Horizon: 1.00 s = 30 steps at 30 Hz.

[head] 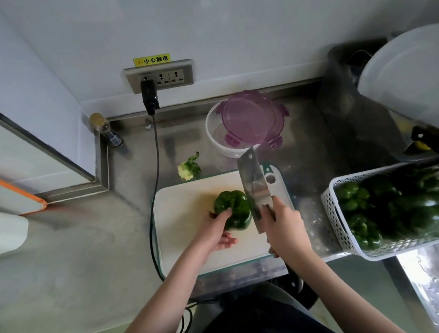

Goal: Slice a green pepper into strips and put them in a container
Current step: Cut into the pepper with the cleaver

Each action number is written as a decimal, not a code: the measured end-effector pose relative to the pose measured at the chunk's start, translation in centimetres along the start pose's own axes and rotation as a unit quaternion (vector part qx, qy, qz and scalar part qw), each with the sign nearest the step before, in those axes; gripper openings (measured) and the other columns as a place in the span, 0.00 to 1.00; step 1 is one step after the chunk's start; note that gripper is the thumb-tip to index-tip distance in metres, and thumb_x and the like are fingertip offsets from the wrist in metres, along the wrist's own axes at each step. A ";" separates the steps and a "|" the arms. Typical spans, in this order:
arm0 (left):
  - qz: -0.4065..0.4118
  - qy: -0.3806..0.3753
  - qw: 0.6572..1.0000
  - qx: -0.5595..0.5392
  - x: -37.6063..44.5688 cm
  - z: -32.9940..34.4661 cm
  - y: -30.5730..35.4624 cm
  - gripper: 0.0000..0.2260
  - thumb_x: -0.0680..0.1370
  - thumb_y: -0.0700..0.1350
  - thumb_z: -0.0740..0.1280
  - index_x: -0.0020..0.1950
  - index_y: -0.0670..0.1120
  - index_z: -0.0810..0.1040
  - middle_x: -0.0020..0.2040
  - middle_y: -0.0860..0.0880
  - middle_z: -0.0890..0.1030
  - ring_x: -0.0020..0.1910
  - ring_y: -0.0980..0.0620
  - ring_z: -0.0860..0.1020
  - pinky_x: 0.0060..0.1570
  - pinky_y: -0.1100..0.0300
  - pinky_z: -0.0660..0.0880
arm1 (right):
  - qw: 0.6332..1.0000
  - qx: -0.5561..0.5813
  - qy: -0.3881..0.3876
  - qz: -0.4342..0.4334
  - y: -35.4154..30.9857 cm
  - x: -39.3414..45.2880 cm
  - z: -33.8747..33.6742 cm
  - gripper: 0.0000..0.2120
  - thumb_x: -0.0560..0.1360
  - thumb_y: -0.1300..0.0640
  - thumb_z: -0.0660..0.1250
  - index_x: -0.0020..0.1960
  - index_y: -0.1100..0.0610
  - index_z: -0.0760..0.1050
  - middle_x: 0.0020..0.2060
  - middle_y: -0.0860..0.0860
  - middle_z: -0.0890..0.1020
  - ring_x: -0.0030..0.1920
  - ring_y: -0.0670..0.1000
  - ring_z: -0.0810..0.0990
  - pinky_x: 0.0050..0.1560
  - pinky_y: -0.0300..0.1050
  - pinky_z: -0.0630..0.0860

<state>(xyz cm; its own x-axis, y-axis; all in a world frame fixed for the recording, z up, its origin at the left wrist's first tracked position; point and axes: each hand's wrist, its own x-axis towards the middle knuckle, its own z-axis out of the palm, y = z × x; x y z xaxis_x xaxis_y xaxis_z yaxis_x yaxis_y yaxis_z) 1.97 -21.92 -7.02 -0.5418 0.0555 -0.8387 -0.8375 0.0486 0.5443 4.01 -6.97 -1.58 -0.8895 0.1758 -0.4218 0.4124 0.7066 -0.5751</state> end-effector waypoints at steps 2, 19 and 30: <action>0.019 0.005 0.999 0.032 0.0 -0.5 0.3 0.18 0.80 0.52 0.61 0.66 0.45 0.64 0.48 0.42 0.78 0.38 0.46 0.80 0.46 0.53 0.80 | 1.000 -0.008 -0.003 -0.015 0.6 0.2 -0.6 0.08 0.81 0.51 0.55 0.47 0.54 0.68 0.31 0.54 0.77 0.27 0.57 0.78 0.25 0.53 0.78; 0.125 -0.042 0.983 0.126 -0.3 -1.3 1.0 0.34 0.72 0.42 0.72 0.72 0.54 0.58 0.62 0.47 0.72 0.50 0.46 0.78 0.45 0.54 0.80 | 0.977 -0.125 -0.017 -0.170 2.1 0.8 -0.1 0.10 0.80 0.49 0.57 0.43 0.51 0.61 0.26 0.50 0.70 0.26 0.56 0.68 0.26 0.45 0.62; 0.132 -0.022 0.985 0.113 -0.5 -1.4 1.0 0.26 0.75 0.40 0.68 0.70 0.47 0.62 0.56 0.45 0.75 0.45 0.49 0.79 0.43 0.58 0.79 | 0.962 -0.190 -0.034 -0.194 1.3 1.7 0.9 0.13 0.82 0.48 0.53 0.56 0.56 0.68 0.36 0.55 0.80 0.33 0.58 0.77 0.30 0.44 0.71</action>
<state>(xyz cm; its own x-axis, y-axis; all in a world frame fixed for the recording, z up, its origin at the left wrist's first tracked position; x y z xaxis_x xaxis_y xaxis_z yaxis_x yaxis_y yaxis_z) 1.35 -23.33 -6.09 -0.7304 0.1386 -0.6688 -0.6286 0.2467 0.7376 3.23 -6.40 -3.64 -0.9416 -0.1878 -0.2796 -0.0613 0.9118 -0.4059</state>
